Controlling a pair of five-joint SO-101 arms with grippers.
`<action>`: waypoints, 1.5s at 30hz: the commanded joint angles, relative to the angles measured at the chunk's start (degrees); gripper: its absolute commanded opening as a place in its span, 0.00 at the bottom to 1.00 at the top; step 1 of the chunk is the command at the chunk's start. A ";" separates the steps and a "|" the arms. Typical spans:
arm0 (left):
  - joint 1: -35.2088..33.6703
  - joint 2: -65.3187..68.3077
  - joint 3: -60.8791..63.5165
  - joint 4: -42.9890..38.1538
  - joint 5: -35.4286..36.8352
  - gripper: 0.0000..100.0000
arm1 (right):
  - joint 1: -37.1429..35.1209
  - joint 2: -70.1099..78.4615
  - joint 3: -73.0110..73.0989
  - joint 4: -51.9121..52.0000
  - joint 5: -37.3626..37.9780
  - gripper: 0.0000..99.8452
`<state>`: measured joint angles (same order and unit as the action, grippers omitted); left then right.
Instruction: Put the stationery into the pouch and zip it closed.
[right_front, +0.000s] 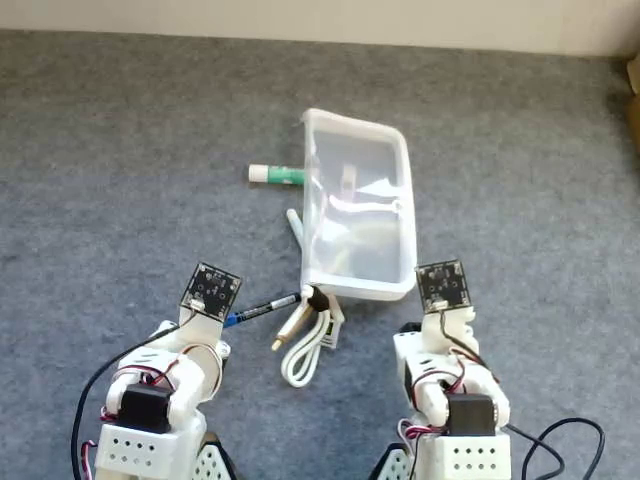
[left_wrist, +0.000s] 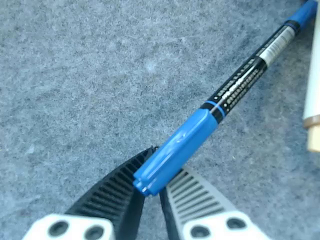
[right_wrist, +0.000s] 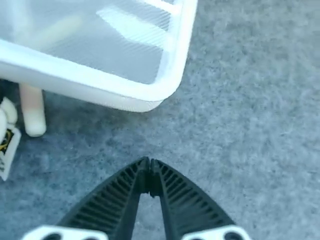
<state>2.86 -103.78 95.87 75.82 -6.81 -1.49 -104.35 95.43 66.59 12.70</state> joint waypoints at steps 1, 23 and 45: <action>0.92 -0.57 1.27 0.18 0.35 0.01 | 1.80 -1.01 -5.49 -1.36 0.62 0.00; 0.92 -0.57 1.27 0.18 0.35 0.01 | -18.59 22.81 -31.96 1.36 0.26 0.10; 0.92 -0.57 1.27 0.18 0.35 0.01 | -36.35 52.09 -32.57 -15.34 -3.43 0.15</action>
<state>2.86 -103.78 95.87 75.82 -6.81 -37.01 -56.26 63.78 53.85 10.07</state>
